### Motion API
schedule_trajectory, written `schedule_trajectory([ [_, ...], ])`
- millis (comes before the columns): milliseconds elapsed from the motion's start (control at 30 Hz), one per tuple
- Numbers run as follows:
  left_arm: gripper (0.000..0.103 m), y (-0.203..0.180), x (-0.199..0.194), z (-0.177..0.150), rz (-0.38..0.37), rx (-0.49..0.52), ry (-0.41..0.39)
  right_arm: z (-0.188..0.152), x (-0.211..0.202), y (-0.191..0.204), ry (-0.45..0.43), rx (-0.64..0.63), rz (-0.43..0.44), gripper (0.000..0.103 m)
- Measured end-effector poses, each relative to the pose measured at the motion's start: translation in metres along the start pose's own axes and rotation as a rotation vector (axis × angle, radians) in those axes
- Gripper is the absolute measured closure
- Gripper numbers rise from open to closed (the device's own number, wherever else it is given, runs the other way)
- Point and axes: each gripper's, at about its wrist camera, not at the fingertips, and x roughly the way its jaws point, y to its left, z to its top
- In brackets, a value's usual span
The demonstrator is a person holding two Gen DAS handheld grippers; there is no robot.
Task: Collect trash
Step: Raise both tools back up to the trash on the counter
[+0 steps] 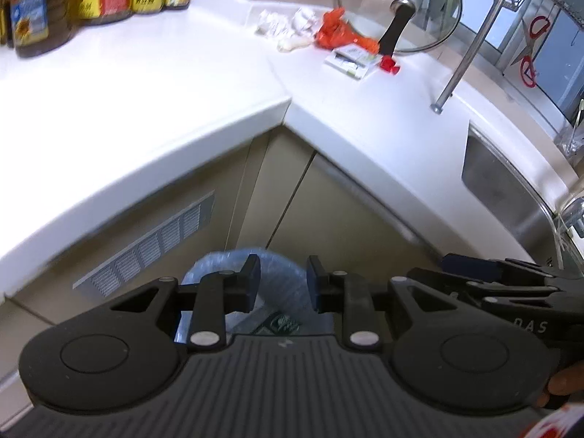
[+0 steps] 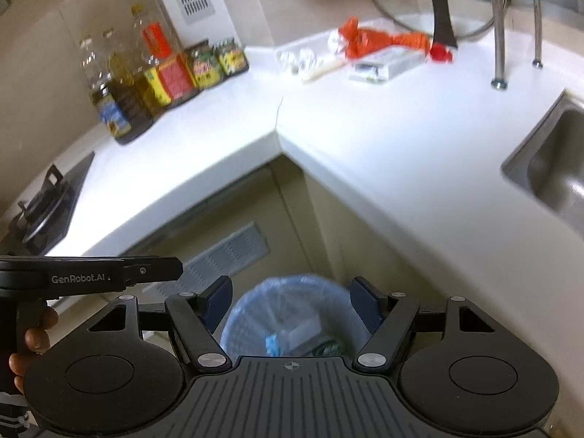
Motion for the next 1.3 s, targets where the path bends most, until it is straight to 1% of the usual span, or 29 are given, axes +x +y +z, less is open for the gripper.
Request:
schedule_trajectory([
  [133,0.079,-0.011,0.006,0.018,0.002,0.013,-0.023,0.019,-0.007,-0.014,-0.037,-0.014,0.004,0.032],
  [300,0.079,-0.024,0.021,0.046,0.009,0.01,-0.047,0.049,-0.003,-0.034,-0.068,-0.029,0.0,0.032],
  [467,0.079,-0.031,0.039,0.075,0.033,0.001,-0.073,0.081,0.006,-0.057,-0.104,-0.034,-0.013,0.032],
  [633,0.079,-0.035,0.057,0.101,0.068,0.008,-0.095,0.112,0.023,-0.078,-0.138,-0.026,-0.04,0.032],
  [800,0.079,-0.037,0.077,0.128,0.087,0.017,-0.112,0.143,0.047,-0.097,-0.173,-0.034,-0.067,0.032],
  [967,0.079,-0.04,0.097,0.155,0.094,0.026,-0.129,0.164,0.07,-0.109,-0.183,-0.035,-0.077,0.032],
  [1033,0.079,-0.04,0.104,0.163,0.095,0.026,-0.131,0.171,0.079,-0.111,-0.188,-0.052,-0.067,0.032],
  [1100,0.079,-0.041,0.111,0.17,0.094,0.027,-0.132,0.176,0.087,-0.109,-0.197,-0.079,-0.06,0.035],
  [1133,0.079,-0.041,0.114,0.173,0.095,0.029,-0.131,0.178,0.092,-0.109,-0.198,-0.099,-0.055,0.043],
  [1167,0.079,-0.041,0.118,0.176,0.094,0.032,-0.131,0.181,0.099,-0.108,-0.197,-0.117,-0.05,0.049],
  [1300,0.079,-0.041,0.13,0.187,0.091,0.036,-0.13,0.194,0.121,-0.114,-0.2,-0.094,-0.057,0.05],
])
